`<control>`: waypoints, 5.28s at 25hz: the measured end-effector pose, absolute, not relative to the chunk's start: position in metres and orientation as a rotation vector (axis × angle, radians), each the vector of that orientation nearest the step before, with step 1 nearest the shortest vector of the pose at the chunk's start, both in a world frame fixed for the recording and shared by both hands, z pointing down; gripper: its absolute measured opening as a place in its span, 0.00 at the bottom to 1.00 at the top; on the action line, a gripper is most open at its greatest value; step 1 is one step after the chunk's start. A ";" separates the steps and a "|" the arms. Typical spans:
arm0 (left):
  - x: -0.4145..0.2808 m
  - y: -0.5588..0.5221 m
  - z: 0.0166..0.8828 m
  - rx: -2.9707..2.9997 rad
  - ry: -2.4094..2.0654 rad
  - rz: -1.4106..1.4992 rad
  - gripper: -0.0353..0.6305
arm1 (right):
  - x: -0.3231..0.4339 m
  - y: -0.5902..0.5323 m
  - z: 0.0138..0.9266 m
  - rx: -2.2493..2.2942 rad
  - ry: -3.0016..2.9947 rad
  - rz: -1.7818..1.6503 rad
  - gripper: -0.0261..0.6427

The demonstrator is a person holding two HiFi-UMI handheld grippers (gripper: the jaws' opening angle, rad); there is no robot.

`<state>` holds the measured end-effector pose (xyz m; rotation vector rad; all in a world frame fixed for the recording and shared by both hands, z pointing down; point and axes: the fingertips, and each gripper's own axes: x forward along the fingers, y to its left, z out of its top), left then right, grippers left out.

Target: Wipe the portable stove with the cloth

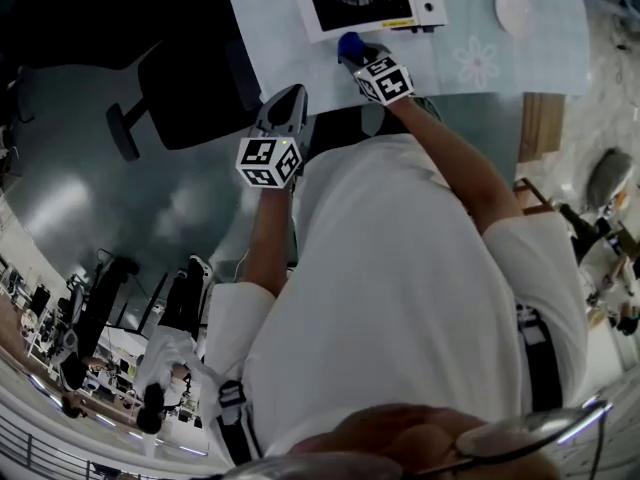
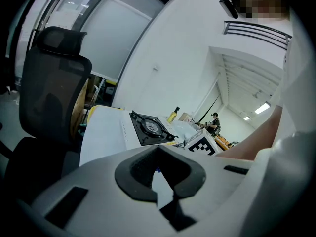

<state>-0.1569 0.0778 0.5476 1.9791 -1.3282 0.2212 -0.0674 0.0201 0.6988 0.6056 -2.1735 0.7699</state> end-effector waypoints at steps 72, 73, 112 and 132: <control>-0.264 0.056 0.600 1.695 -1.519 -0.113 0.10 | -0.200 -0.069 0.696 -0.254 -1.571 0.005 0.24; -0.264 0.055 0.600 1.697 -1.517 -0.112 0.10 | -0.202 -0.072 0.696 -0.253 -1.570 -0.004 0.24; -0.266 0.039 0.594 1.722 -1.508 -0.107 0.10 | -0.250 -0.244 0.697 -0.047 -1.581 -0.458 0.23; -0.222 -0.006 0.557 1.837 -1.425 0.008 0.10 | -0.243 -0.290 0.647 0.196 -1.865 0.211 0.24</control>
